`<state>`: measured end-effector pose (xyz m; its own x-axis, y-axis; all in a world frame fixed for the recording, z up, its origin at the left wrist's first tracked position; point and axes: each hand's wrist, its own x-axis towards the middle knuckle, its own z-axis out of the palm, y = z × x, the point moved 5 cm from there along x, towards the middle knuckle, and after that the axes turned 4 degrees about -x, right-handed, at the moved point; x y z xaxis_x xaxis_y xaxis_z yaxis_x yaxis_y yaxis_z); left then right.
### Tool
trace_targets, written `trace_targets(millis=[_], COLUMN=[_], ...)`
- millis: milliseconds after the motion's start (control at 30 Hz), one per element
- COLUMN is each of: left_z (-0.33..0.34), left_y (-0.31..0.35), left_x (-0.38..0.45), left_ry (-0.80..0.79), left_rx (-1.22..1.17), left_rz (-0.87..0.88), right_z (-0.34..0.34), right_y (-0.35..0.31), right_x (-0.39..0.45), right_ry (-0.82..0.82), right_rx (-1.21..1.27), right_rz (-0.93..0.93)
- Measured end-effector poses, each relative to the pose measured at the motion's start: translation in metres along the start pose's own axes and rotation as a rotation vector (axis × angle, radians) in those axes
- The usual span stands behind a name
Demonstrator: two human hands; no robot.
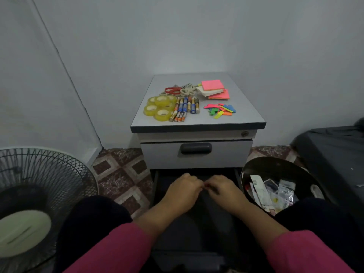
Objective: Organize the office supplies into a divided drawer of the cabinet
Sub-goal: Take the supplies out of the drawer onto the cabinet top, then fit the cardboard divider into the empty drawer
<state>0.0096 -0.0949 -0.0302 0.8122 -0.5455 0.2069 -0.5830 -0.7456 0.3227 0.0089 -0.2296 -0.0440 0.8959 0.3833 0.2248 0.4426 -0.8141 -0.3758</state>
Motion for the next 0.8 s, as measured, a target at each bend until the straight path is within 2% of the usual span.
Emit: trace_targets(millis=[67, 133, 267, 400, 567, 800], left_z=[0.014, 0.026, 0.045, 0.059, 0.069, 0.072], left_y=[-0.004, -0.007, -0.009, 0.003, 0.015, 0.023], left_x=[-0.011, -0.021, -0.042, -0.062, -0.074, -0.082], left_ry=[-0.139, -0.287, -0.631, -0.874, -1.050, -1.179], left_rx=[0.063, 0.068, -0.048, -0.100, -0.097, 0.047], left_rz=[-0.049, -0.117, -0.216, -0.210, -0.219, -0.165], right_z=[0.018, 0.033, 0.056, 0.064, 0.072, 0.079], right_y=[0.000, 0.001, -0.006, -0.023, -0.030, -0.036], right_x=[-0.009, -0.017, -0.033, -0.051, -0.065, -0.070], right_ry=[-0.151, -0.287, -0.587, -0.878, -1.109, -1.268], right_rx=[-0.127, -0.149, 0.057, 0.239, 0.117, -0.028], right_rz=[-0.017, 0.032, 0.183, 0.226, 0.228, 0.161])
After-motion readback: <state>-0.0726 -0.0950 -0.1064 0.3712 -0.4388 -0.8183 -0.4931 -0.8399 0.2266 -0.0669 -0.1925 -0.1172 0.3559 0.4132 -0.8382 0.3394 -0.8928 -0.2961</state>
